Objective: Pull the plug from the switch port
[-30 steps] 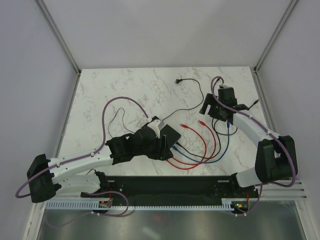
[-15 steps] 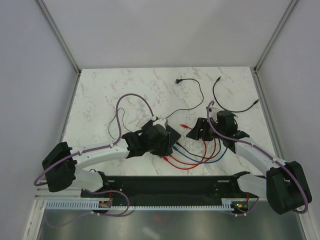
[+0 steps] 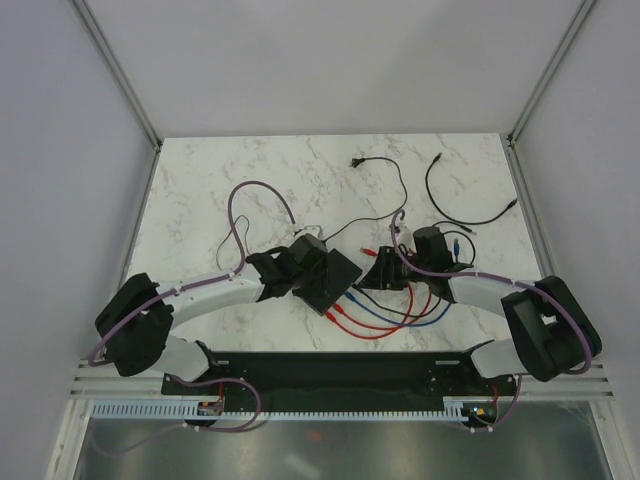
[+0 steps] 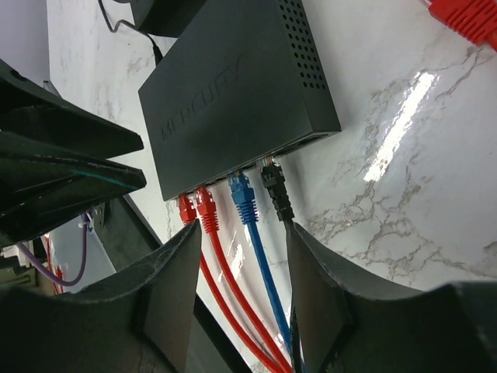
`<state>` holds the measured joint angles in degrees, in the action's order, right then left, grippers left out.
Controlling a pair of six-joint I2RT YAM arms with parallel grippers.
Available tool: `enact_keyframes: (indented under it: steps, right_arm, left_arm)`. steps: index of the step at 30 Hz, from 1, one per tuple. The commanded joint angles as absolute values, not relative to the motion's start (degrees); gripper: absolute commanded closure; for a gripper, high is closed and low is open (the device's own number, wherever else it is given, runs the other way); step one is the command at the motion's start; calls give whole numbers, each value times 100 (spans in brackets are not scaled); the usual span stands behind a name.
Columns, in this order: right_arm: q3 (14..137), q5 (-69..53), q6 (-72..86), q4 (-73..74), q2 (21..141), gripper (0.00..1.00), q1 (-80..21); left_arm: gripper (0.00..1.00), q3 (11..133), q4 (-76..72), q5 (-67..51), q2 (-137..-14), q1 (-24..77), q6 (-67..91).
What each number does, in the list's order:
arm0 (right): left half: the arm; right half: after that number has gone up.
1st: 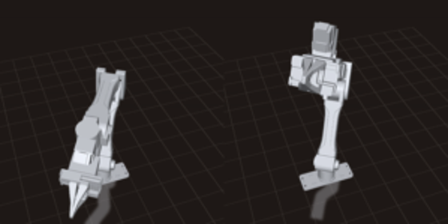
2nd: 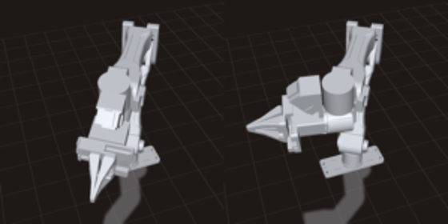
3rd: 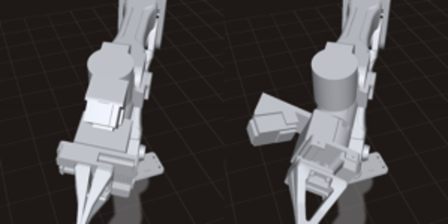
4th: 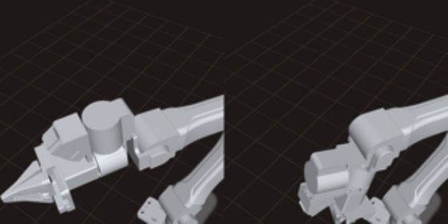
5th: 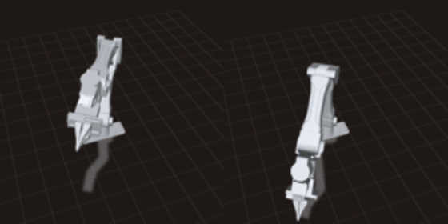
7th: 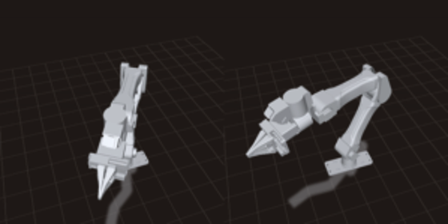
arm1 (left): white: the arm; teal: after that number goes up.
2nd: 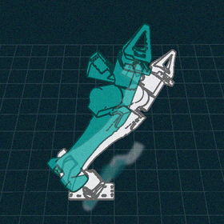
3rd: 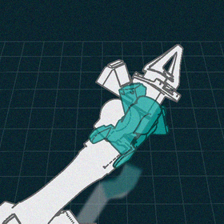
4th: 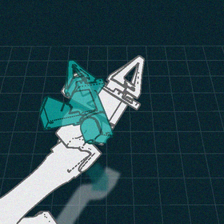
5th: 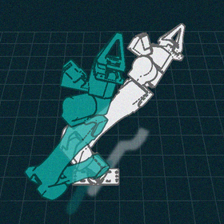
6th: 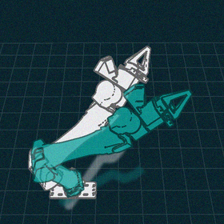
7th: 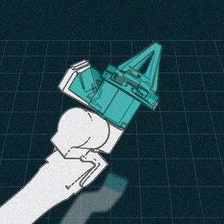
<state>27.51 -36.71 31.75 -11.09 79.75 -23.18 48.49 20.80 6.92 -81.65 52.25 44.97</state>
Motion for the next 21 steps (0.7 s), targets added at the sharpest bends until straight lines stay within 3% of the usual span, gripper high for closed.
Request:
enact_keyframes:
  steps: [1,17,21]
  right_arm:
    - [2724,-3841,3260,-1757,8173,45,-2364]
    - [2962,-3841,3331,-2118,8991,49,-2399]
    - [2997,-3902,3427,-2346,9202,54,-2391]
  left_arm:
    - [50,4931,1714,484,-8340,5081,4254]
    - [54,4623,1169,53,-8570,5036,4368]
    - [54,4509,1064,26,-8517,5045,4412]
